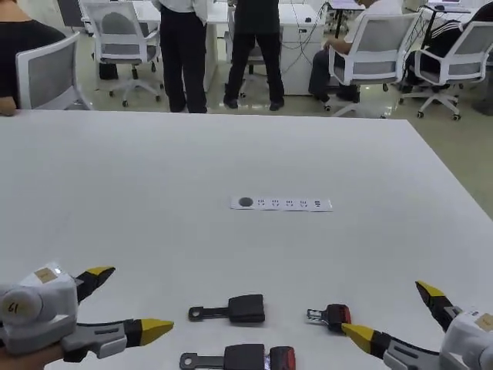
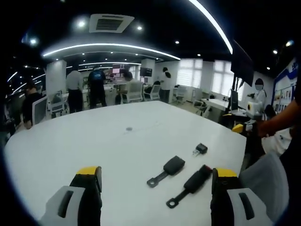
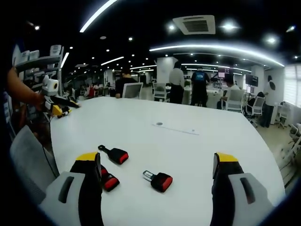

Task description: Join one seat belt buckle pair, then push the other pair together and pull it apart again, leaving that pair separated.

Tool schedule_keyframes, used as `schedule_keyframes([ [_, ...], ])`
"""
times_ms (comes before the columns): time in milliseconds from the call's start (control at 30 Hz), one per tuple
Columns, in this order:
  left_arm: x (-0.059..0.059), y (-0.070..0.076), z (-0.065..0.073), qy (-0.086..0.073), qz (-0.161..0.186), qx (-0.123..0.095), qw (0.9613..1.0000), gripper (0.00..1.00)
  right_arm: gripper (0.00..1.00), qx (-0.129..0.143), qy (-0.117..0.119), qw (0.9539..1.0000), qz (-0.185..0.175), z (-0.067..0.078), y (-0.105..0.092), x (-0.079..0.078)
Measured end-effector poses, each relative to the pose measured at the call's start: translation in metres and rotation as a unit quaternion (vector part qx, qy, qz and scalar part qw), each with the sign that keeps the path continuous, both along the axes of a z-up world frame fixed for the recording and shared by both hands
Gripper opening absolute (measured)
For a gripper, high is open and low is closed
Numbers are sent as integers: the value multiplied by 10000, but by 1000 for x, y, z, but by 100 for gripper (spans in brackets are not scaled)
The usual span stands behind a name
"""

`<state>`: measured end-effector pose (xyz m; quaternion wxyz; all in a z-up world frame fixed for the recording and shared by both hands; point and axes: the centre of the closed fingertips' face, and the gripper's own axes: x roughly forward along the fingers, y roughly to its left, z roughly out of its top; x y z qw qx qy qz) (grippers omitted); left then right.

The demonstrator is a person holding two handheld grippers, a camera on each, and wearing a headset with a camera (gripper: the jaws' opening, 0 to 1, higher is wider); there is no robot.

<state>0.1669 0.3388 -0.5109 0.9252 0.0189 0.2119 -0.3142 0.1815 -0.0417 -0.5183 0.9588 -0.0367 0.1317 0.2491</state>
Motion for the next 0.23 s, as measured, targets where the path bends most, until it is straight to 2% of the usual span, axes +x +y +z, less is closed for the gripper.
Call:
schedule_keyframes([
  [67, -5, 6, 1, -13, 77, -55, 10000, 100, 100, 38, -31, 10000, -12, 3, 0, -6],
  [133, -13, 2, 2, -19, 133, -100, 9999, 100, 100, 5, -42, 10000, 17, 3, 0, -9],
  [233, -20, 6, -1, -24, 168, -28, 9999, 100, 100, -42, -79, 9999, 75, 4, -1, -14],
])
